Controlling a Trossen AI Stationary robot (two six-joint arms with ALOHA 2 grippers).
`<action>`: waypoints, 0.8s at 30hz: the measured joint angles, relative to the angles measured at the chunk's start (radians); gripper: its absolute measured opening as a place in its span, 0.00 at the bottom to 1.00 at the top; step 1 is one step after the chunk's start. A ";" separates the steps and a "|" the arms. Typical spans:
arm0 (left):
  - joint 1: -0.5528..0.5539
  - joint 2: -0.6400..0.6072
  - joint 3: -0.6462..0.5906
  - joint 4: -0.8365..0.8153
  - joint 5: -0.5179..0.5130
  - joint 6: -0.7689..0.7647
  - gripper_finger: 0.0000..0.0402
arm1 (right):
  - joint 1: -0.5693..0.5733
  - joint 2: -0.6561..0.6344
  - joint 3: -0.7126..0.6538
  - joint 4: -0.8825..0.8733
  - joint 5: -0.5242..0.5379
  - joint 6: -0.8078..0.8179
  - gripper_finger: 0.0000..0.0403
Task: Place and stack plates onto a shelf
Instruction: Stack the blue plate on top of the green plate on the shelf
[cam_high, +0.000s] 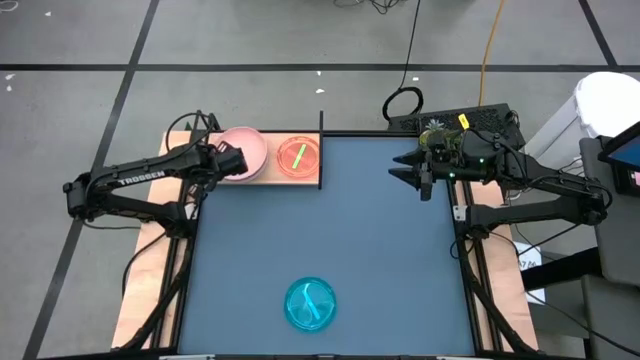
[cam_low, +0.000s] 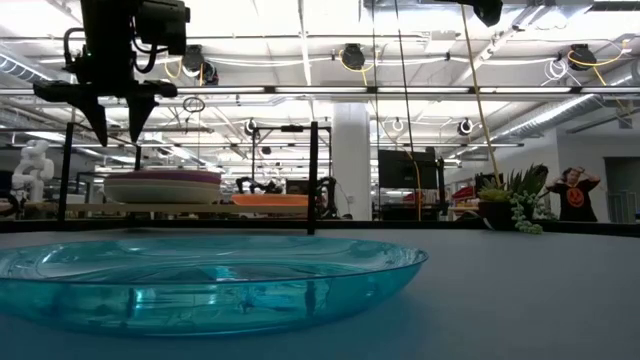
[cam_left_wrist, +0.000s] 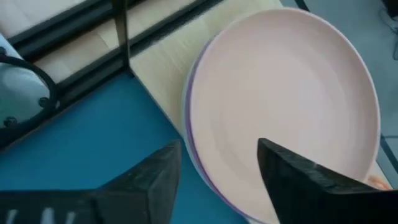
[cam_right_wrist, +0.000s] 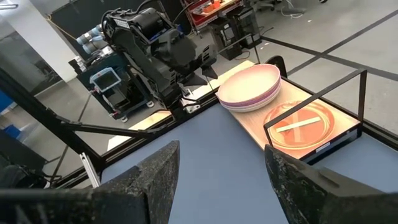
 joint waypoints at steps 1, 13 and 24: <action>-0.010 0.000 0.001 0.013 -0.001 0.008 0.57 | 0.000 0.000 0.000 0.000 0.000 0.000 0.53; -0.176 -0.010 0.002 0.289 -0.046 0.297 0.61 | 0.000 0.002 0.000 -0.001 0.000 -0.004 0.53; -0.273 -0.011 0.002 0.776 -0.059 0.924 0.61 | 0.000 0.005 0.000 -0.010 0.047 -0.057 0.53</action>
